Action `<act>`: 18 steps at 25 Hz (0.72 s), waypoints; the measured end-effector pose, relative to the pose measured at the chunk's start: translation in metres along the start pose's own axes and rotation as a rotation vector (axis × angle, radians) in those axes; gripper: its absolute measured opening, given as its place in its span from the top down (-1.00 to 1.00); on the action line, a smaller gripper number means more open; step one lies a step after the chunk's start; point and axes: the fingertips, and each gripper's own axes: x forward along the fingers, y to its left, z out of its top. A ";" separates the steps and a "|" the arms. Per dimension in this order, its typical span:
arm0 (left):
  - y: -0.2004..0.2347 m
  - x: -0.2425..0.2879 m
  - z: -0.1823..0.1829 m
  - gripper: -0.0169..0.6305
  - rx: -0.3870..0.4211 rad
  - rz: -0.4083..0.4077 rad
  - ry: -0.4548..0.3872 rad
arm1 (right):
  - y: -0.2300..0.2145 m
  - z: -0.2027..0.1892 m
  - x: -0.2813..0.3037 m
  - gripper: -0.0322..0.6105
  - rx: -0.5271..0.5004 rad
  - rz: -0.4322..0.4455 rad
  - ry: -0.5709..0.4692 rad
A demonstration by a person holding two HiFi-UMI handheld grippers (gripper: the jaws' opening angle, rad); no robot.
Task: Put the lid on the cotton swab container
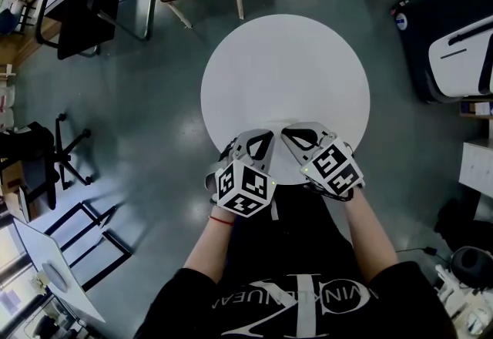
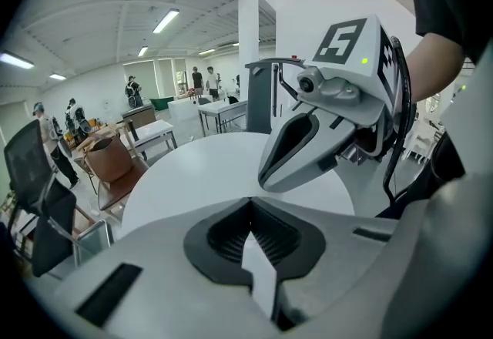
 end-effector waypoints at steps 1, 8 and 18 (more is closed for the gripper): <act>0.000 0.001 0.000 0.93 0.003 0.000 0.004 | 0.000 0.000 0.000 0.89 0.001 0.001 0.001; 0.000 0.002 -0.002 0.93 0.004 -0.004 0.010 | 0.000 0.000 0.001 0.89 -0.002 0.000 0.009; 0.000 0.004 -0.003 0.92 0.034 -0.017 0.043 | 0.002 -0.001 0.003 0.89 -0.068 -0.019 0.065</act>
